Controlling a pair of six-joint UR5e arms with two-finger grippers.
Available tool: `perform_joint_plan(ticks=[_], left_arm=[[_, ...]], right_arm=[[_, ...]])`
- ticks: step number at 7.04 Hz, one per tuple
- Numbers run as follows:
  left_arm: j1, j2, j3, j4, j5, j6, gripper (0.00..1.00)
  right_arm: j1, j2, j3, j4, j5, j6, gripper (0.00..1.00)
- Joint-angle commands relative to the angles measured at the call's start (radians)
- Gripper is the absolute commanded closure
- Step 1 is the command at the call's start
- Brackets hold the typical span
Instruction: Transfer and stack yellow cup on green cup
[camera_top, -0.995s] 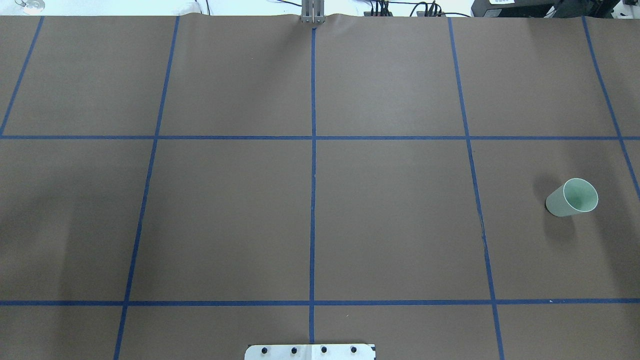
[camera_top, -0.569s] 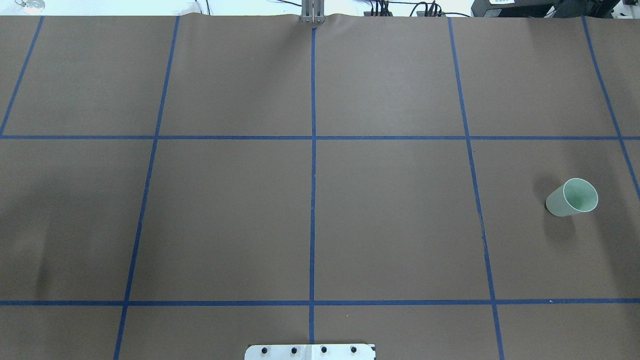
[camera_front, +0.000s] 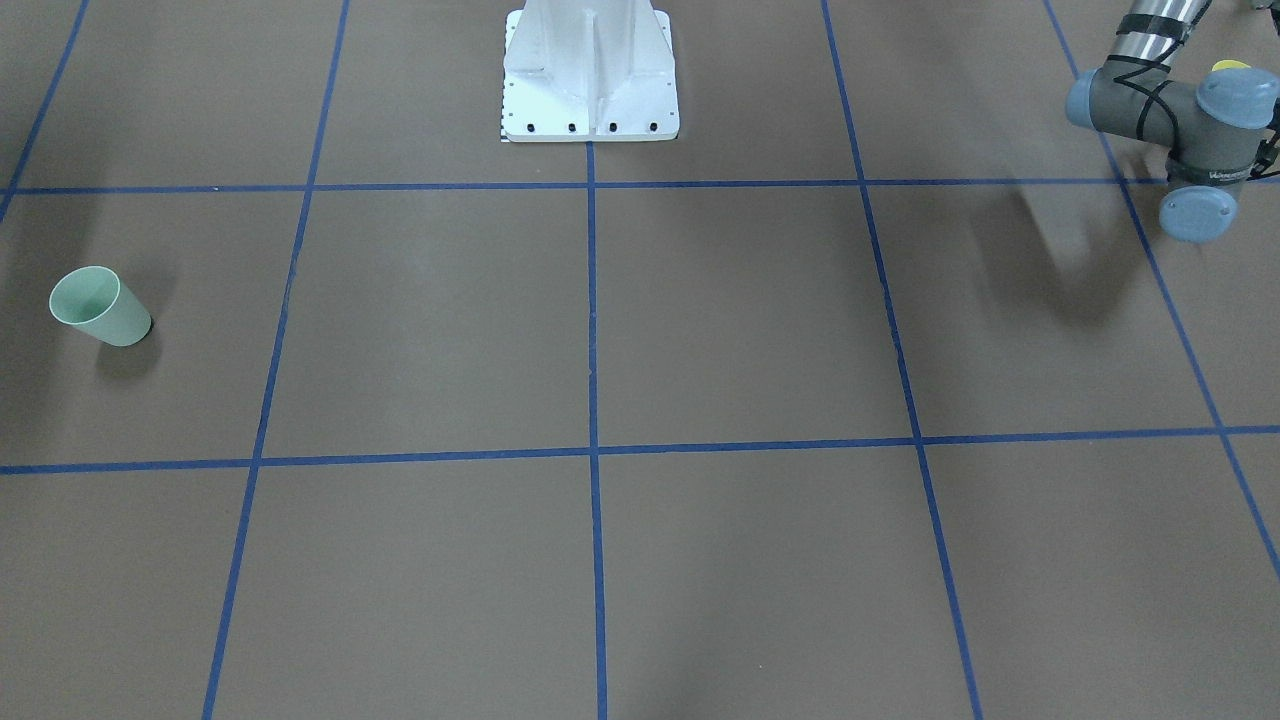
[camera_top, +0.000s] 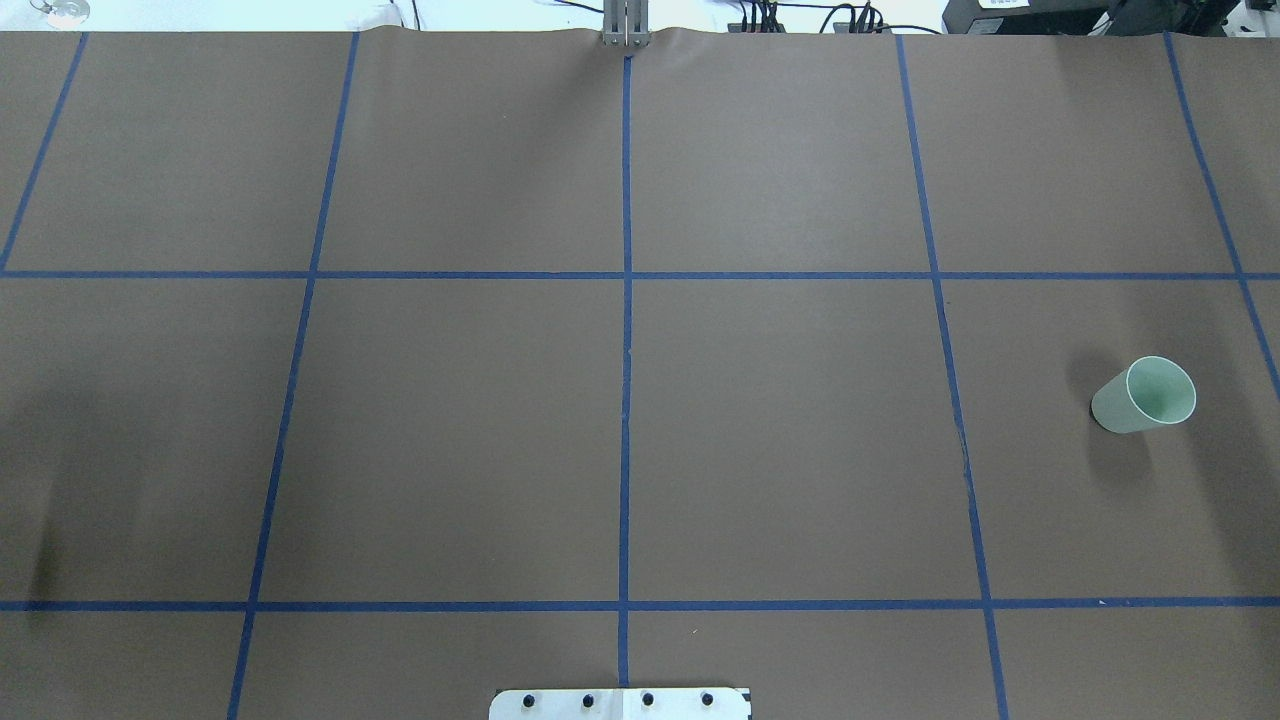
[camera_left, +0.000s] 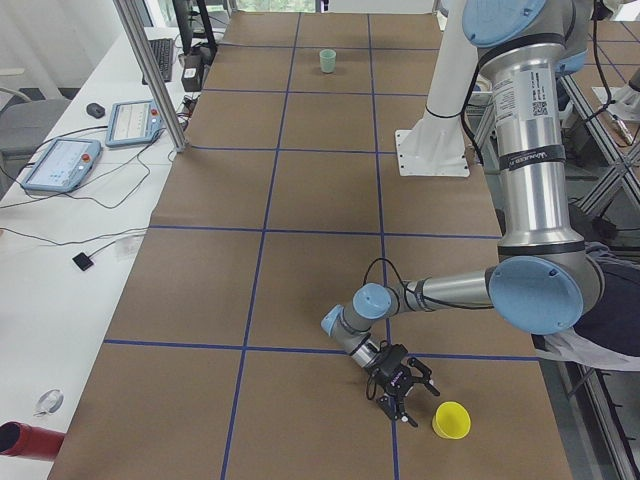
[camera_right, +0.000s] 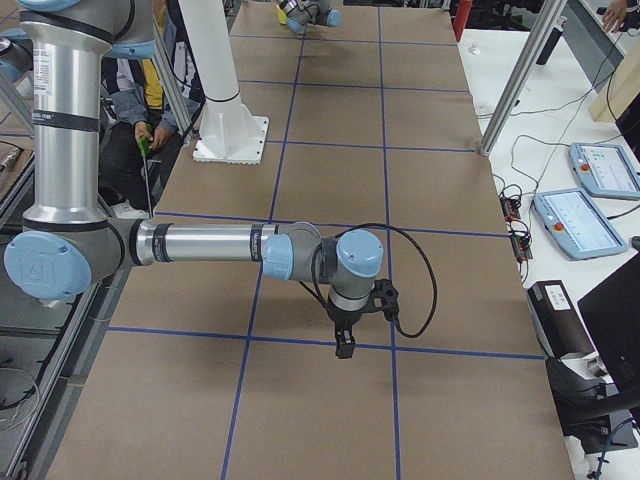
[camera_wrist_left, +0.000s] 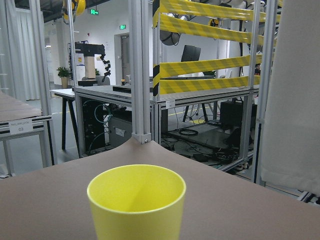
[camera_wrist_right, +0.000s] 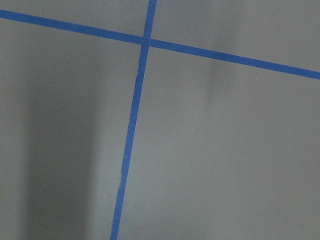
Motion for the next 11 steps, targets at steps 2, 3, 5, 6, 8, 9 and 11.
perform_joint_plan(ticks=[2,3,5,6,8,9,11], left_arm=[[0.02,0.009,0.067,-0.001,-0.062,0.015,0.0],[0.02,0.011,0.073,0.001,-0.068,0.017,0.0],[0.021,0.017,0.082,-0.002,-0.077,0.017,0.0],[0.021,0.017,0.102,-0.005,-0.083,0.017,0.0],[0.023,0.018,0.131,-0.01,-0.096,0.018,0.0],[0.024,0.018,0.151,-0.025,-0.108,0.018,0.0],[0.026,0.018,0.161,-0.031,-0.11,0.017,0.0]], right_arm=[[-0.001,-0.001,-0.002,0.011,0.0,0.001,0.0],[-0.001,-0.001,-0.001,0.011,0.0,0.001,0.0],[-0.004,-0.001,-0.001,0.011,0.0,0.001,0.0],[-0.004,-0.001,-0.001,0.011,0.0,0.001,0.0],[-0.007,-0.001,-0.002,0.011,0.0,0.001,0.01],[-0.008,-0.001,-0.002,0.011,0.0,0.001,0.01],[-0.008,-0.001,-0.002,0.011,0.0,-0.001,0.0]])
